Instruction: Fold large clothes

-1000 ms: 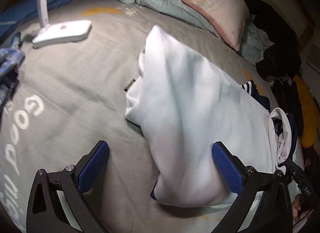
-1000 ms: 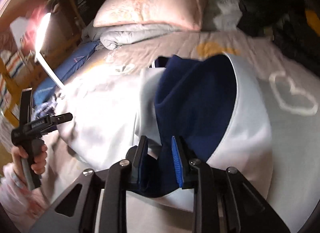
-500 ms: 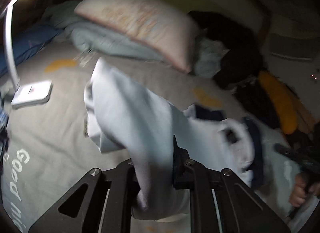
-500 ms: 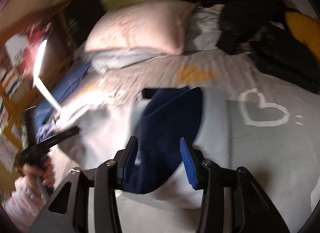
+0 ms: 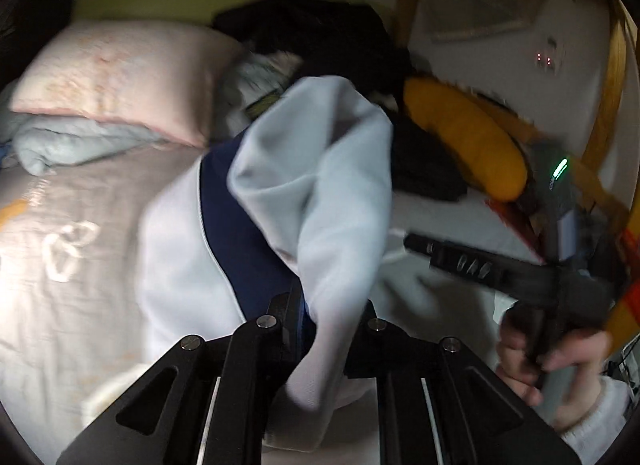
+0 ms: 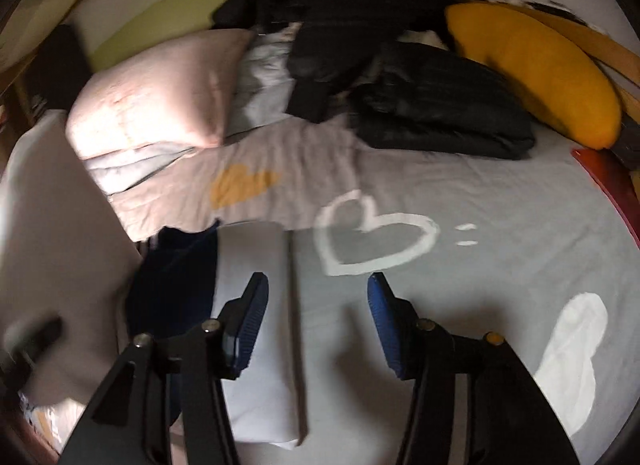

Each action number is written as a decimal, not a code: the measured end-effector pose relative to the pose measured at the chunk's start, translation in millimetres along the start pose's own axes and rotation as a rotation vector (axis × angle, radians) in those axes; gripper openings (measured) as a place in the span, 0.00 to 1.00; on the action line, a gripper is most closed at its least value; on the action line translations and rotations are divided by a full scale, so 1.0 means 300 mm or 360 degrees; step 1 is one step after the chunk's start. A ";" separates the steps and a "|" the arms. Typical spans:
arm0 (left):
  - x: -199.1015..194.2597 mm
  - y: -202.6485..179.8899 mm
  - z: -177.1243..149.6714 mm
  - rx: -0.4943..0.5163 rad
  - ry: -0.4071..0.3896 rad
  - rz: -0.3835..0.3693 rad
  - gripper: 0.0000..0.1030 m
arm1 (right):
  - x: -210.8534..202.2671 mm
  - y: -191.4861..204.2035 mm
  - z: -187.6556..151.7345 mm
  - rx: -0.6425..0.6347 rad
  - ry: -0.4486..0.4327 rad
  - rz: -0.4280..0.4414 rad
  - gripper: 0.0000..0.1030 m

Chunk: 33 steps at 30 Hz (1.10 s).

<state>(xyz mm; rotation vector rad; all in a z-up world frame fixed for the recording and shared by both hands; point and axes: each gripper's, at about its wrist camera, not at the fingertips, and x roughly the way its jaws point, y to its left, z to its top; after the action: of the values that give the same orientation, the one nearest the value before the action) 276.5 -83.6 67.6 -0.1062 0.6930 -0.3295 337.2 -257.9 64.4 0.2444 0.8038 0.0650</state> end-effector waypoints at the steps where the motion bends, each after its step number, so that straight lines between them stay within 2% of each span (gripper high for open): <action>1: 0.052 -0.018 -0.008 0.0004 0.0042 -0.0007 0.11 | -0.011 -0.017 0.006 0.0030 -0.0013 0.0006 0.48; 3: 0.132 -0.016 -0.030 -0.0045 0.0113 -0.0051 0.12 | -0.042 -0.036 0.016 0.0034 -0.0060 0.0016 0.49; 5: 0.186 0.003 -0.067 -0.0119 0.0191 -0.0181 0.17 | -0.081 -0.047 0.025 0.0000 -0.0145 -0.0018 0.53; 6: 0.192 0.010 -0.079 -0.0141 0.0190 -0.0242 0.18 | -0.093 -0.048 0.032 -0.0012 -0.0174 -0.0025 0.54; 8: 0.167 0.014 -0.094 -0.0147 0.0142 -0.0331 0.35 | -0.115 -0.062 0.038 -0.0025 -0.0214 -0.0020 0.55; 9: 0.153 0.009 -0.097 -0.0139 0.0133 -0.0381 0.39 | -0.124 -0.074 0.040 -0.0020 -0.0223 -0.0007 0.55; 11: 0.118 0.004 -0.113 -0.0125 0.0127 -0.0481 0.57 | -0.134 -0.091 0.046 -0.0005 -0.0234 0.0008 0.56; 13: 0.085 -0.022 -0.134 -0.0106 0.0129 -0.0555 0.64 | -0.143 -0.102 0.052 0.0004 -0.0254 0.0001 0.58; 16: 0.028 -0.037 -0.172 -0.0083 0.0105 -0.0535 0.64 | -0.157 -0.108 0.051 0.0026 -0.0273 0.0032 0.58; 20: -0.097 0.003 -0.182 -0.0111 0.0041 -0.0679 0.64 | -0.177 -0.086 0.042 0.0014 -0.0298 0.0129 0.59; 21: -0.126 0.000 -0.182 -0.0084 0.0020 -0.0673 0.64 | -0.181 -0.072 0.039 -0.0005 -0.0302 0.0170 0.59; 22: -0.159 0.008 -0.176 -0.0049 -0.0017 -0.0612 0.64 | -0.185 -0.054 0.034 -0.0036 -0.0306 0.0218 0.59; 27: -0.228 0.081 -0.143 0.0030 -0.0165 -0.0151 0.64 | -0.224 0.057 -0.003 -0.0216 -0.0377 0.0404 0.57; 29: -0.200 0.136 -0.141 0.0007 -0.0147 0.0045 0.64 | -0.249 0.105 -0.027 -0.0269 -0.0441 0.0455 0.55; 33: -0.109 0.239 -0.175 -0.0120 -0.0024 0.0145 0.64 | -0.225 0.199 -0.062 -0.0385 -0.0323 0.0583 0.46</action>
<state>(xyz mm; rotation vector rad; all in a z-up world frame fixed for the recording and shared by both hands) 238.1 -4.5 32.4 -0.1484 0.6931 -0.2147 279.1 -206.5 113.7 0.1634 0.5351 0.4721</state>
